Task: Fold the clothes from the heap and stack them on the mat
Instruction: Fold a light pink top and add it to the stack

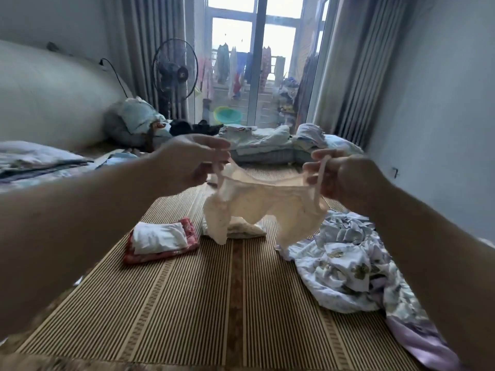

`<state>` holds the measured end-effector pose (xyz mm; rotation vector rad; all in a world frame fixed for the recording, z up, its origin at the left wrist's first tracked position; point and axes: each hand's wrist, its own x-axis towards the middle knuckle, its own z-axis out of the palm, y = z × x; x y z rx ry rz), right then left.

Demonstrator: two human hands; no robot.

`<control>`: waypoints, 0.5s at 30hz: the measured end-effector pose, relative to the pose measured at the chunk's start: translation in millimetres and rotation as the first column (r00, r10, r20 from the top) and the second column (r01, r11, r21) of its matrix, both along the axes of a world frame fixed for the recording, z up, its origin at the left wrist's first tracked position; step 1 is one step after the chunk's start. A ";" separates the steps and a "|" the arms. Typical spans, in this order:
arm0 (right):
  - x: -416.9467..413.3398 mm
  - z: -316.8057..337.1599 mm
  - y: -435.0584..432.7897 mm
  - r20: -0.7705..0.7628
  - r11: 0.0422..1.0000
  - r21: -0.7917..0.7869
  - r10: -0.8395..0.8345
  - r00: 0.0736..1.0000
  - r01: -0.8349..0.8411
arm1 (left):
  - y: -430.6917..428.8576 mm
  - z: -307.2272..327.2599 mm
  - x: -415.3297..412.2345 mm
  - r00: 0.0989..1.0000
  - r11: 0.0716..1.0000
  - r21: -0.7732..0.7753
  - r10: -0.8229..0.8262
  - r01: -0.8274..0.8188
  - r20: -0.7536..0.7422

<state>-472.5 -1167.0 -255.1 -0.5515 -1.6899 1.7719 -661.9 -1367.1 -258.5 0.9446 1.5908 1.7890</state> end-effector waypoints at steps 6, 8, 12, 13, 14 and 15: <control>64.1 -123.7 -48.9 0.367 0.982 -0.118 0.181 0.912 -0.148 | -59.6 -118.4 28.7 0.952 0.867 -0.395 -0.284 0.305 0.111; 81.1 -152.3 -62.9 0.452 0.967 -0.200 0.232 0.861 -0.155 | -76.5 -142.7 36.3 0.907 0.784 -0.456 -0.373 0.421 0.198; 96.9 -182.3 -73.5 0.523 0.933 -0.301 0.336 0.783 -0.199 | -92.9 -170.3 39.8 0.792 0.604 -0.519 -0.518 0.605 0.321; 95.7 -185.4 -72.0 0.538 0.933 -0.300 0.338 0.772 -0.199 | -90.9 -173.0 37.4 0.782 0.581 -0.532 -0.528 0.616 0.330; 92.2 -187.4 -69.2 0.549 0.935 -0.297 0.332 0.767 -0.192 | -86.7 -174.8 33.8 0.785 0.575 -0.542 -0.525 0.613 0.330; 87.0 -188.9 -65.5 0.555 0.940 -0.292 0.318 0.769 -0.177 | -80.8 -175.9 29.1 0.797 0.585 -0.548 -0.507 0.598 0.328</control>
